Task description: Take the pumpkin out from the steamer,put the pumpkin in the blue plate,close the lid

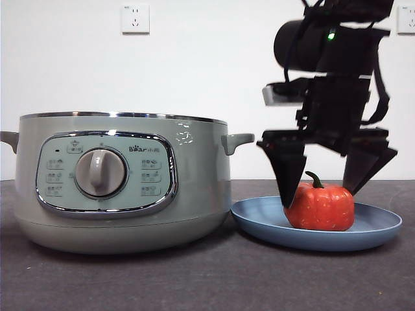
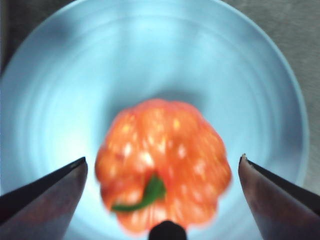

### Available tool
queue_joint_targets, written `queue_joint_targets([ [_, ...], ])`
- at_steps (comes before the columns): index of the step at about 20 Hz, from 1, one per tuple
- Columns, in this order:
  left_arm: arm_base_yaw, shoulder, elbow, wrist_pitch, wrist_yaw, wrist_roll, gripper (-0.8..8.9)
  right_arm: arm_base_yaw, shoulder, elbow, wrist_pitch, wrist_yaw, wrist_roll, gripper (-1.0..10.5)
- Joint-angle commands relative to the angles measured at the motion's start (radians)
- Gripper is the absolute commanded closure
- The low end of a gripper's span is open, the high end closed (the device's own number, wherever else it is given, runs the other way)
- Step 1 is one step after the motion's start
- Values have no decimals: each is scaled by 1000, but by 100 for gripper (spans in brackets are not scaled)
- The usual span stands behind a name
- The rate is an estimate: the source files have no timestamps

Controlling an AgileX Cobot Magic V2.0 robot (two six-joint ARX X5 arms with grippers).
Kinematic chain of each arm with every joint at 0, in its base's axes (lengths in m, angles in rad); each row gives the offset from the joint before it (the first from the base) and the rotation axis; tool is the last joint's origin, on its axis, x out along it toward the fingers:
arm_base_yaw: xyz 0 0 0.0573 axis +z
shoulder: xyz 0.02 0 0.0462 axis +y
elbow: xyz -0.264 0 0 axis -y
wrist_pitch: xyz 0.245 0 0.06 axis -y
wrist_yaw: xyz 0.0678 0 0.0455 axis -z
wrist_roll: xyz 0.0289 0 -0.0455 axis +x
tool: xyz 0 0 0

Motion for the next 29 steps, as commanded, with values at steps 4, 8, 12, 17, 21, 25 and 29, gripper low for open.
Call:
queue_joint_targets([
  [4, 0, 140, 9, 127, 133, -10, 822, 1, -176, -10, -50, 0, 13, 442],
  [8, 0, 299, 9, 223, 229, -10, 822, 0, -355, -10, -80, 3, 13, 442],
  [12, -1, 439, 9, 295, 288, -13, 822, 0, -523, -10, -81, 5, 13, 443],
  [17, -2, 555, 9, 349, 326, -33, 822, -1, -664, -10, -81, 8, 13, 443],
  [21, -11, 609, 9, 375, 351, -34, 822, -1, -712, -10, -81, 11, 13, 444],
  [25, -18, 647, 9, 374, 356, -40, 822, -1, -714, -10, -82, 10, 13, 444],
  [29, -24, 680, 9, 350, 380, -39, 822, -1, -714, -10, -82, 10, 13, 444],
])
